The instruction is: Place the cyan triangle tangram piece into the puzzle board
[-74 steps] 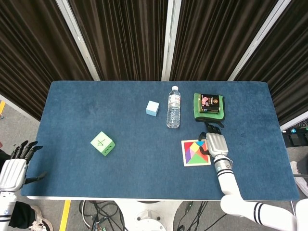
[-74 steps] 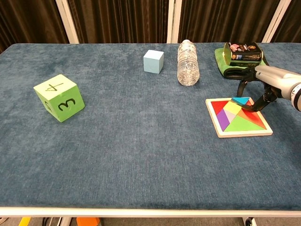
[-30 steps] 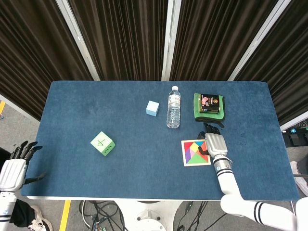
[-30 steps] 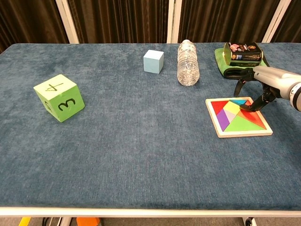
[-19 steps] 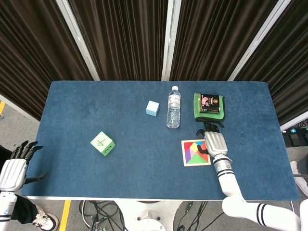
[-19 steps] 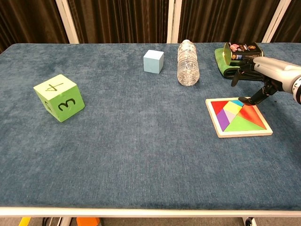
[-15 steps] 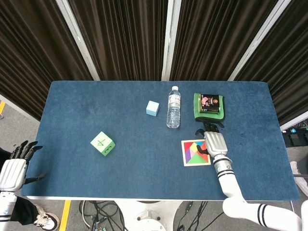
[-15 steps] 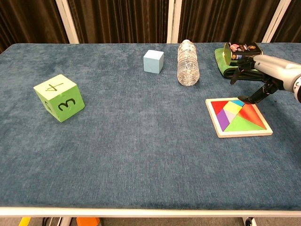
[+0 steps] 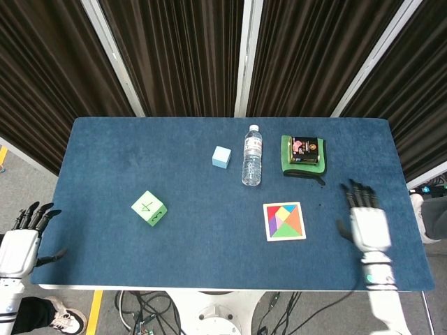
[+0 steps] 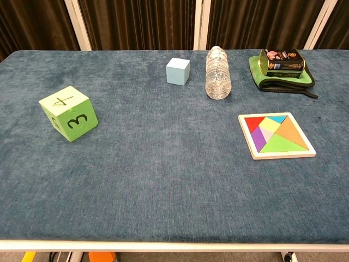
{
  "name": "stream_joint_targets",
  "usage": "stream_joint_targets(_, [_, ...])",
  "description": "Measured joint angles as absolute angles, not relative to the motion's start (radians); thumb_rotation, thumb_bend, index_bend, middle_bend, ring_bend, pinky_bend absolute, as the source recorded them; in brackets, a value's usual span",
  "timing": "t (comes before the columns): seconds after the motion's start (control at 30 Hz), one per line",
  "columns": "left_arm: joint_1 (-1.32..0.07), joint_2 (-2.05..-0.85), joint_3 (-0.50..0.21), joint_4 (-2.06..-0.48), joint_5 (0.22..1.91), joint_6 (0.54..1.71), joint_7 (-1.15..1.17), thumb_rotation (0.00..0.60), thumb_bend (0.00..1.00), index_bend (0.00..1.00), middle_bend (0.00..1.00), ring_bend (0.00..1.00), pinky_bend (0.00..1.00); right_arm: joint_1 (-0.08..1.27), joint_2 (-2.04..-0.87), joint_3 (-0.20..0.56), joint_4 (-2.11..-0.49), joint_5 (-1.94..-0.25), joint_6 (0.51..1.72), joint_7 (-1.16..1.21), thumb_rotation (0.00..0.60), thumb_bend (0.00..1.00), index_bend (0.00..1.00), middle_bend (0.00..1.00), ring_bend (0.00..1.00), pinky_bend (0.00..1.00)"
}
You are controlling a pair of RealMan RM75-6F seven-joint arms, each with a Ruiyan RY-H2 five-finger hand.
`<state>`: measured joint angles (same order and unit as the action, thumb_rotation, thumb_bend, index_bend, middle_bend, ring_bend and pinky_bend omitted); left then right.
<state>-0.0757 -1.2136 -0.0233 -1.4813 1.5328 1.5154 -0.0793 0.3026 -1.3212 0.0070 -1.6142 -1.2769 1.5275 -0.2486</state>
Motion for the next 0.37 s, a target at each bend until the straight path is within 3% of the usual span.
stream_joint_targets(0.2, [-0.075,-1.215,-0.03,-1.493,1.534,1.528,-0.026,0.6,0.0,0.22,0.12,0.01,0.13,0.188,-1.303,-0.027,-1.429,-1.389,1.661,-0.097,0.6,0.23,0.0,0.0,0.0,0.0])
stream_joint_targets(0.37, [-0.073,-1.227,-0.036,-1.493,1.529,1.539,0.044,0.6,0.0,0.22,0.12,0.01,0.13,0.146,-1.293,-0.032,-1.394,-1.404,1.647,-0.071,0.6,0.23,0.0,0.0,0.0,0.0])
